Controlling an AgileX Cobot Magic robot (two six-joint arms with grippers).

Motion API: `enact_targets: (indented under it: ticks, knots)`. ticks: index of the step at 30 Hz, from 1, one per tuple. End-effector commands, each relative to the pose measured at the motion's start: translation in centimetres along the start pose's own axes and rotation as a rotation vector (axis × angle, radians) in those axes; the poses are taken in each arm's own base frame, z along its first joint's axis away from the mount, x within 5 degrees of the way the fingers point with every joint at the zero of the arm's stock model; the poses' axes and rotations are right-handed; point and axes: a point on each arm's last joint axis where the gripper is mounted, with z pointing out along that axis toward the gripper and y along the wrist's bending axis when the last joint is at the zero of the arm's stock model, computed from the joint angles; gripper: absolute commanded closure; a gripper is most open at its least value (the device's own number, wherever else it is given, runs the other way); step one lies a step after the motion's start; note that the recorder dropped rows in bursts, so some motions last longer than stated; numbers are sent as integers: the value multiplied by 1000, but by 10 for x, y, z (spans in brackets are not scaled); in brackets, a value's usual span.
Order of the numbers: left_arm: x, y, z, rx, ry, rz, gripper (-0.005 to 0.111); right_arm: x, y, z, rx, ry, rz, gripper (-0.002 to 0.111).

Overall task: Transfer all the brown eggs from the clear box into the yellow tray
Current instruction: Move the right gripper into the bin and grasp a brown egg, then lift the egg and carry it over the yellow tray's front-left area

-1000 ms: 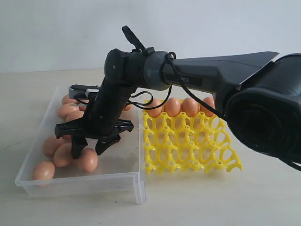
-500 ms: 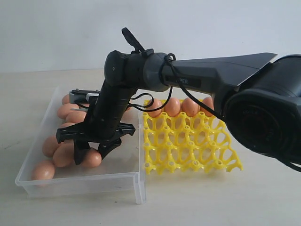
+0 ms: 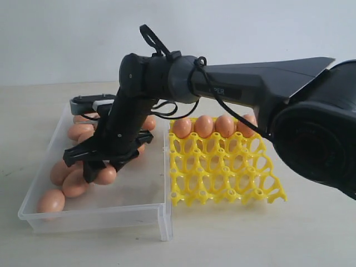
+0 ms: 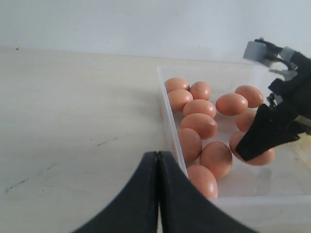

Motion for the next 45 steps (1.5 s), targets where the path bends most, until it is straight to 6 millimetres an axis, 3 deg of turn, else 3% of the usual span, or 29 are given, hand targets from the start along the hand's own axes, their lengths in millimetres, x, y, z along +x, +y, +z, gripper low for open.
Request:
enact_targets:
  ticks: [1, 7, 12, 17, 21, 25, 29, 35, 45]
  knots:
    - [-2, 0, -1, 1, -16, 0, 107, -12, 21, -38, 29, -121, -150, 108]
    - [-2, 0, -1, 1, -16, 0, 107, -10, 30, -71, 79, -199, -209, 108]
    - [-2, 0, -1, 1, -16, 0, 107, 6, 31, -101, 132, -420, -203, 108]
    - [-2, 0, -1, 1, -16, 0, 107, 55, 19, -120, 204, -669, -150, 108]
    - [-2, 0, -1, 1, -16, 0, 107, 101, -2, -134, 296, -911, -55, 108]
    - [-2, 0, -1, 1, -16, 0, 107, 134, -32, -131, 386, -946, 16, 108]
    - [-2, 0, -1, 1, -16, 0, 107, 139, -51, -126, 395, -867, 84, 108]
    - [-2, 0, -1, 1, -16, 0, 107, 125, -63, -125, 369, -830, 138, 108]
    - [-2, 0, -1, 1, -16, 0, 107, 105, -75, -102, 352, -775, 195, 108]
